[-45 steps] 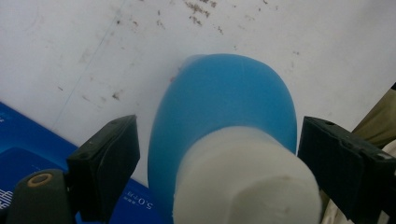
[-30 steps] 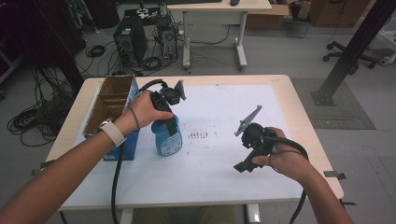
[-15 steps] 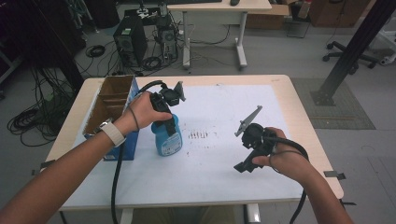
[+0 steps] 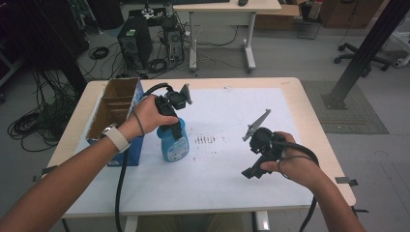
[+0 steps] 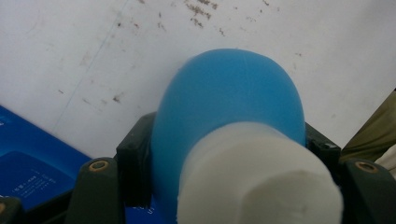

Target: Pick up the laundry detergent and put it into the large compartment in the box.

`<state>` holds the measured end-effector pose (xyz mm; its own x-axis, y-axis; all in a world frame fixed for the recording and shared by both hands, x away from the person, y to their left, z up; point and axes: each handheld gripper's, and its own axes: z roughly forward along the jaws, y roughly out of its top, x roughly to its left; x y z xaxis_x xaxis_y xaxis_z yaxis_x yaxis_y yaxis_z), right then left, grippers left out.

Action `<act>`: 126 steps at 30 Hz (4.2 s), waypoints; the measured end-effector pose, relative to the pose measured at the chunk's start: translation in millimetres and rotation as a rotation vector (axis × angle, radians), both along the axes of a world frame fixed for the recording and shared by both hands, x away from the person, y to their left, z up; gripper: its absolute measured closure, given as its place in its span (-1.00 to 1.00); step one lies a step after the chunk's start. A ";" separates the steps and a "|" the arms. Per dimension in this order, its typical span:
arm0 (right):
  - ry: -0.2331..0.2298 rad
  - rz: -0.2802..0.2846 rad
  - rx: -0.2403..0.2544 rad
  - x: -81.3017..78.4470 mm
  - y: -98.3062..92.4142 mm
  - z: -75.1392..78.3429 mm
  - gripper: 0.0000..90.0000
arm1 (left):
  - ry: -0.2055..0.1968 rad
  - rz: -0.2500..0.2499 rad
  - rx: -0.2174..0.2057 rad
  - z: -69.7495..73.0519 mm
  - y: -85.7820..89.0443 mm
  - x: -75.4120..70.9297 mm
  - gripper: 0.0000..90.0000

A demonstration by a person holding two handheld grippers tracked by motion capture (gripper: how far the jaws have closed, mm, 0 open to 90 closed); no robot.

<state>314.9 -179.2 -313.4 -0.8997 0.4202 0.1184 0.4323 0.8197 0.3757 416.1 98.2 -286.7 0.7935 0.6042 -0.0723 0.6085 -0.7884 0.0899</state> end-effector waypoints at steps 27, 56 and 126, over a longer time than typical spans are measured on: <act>-0.012 0.011 0.002 -2.8 1.1 2.4 -0.77 | -0.009 0.062 -0.010 27.7 6.1 -6.2 -0.19; -0.025 0.021 0.005 -7.2 1.0 6.6 -0.77 | -0.038 0.170 -0.022 93.4 12.2 -14.6 -0.18; -0.028 0.046 0.017 0.0 6.9 4.3 -0.77 | -0.074 0.466 -0.046 212.5 51.0 -14.3 -0.18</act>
<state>314.9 -172.3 -309.1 -0.9209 0.3767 0.1002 0.3839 0.8316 0.4013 401.8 149.2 -74.2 0.4427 0.8946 -0.0607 0.8872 -0.4271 0.1747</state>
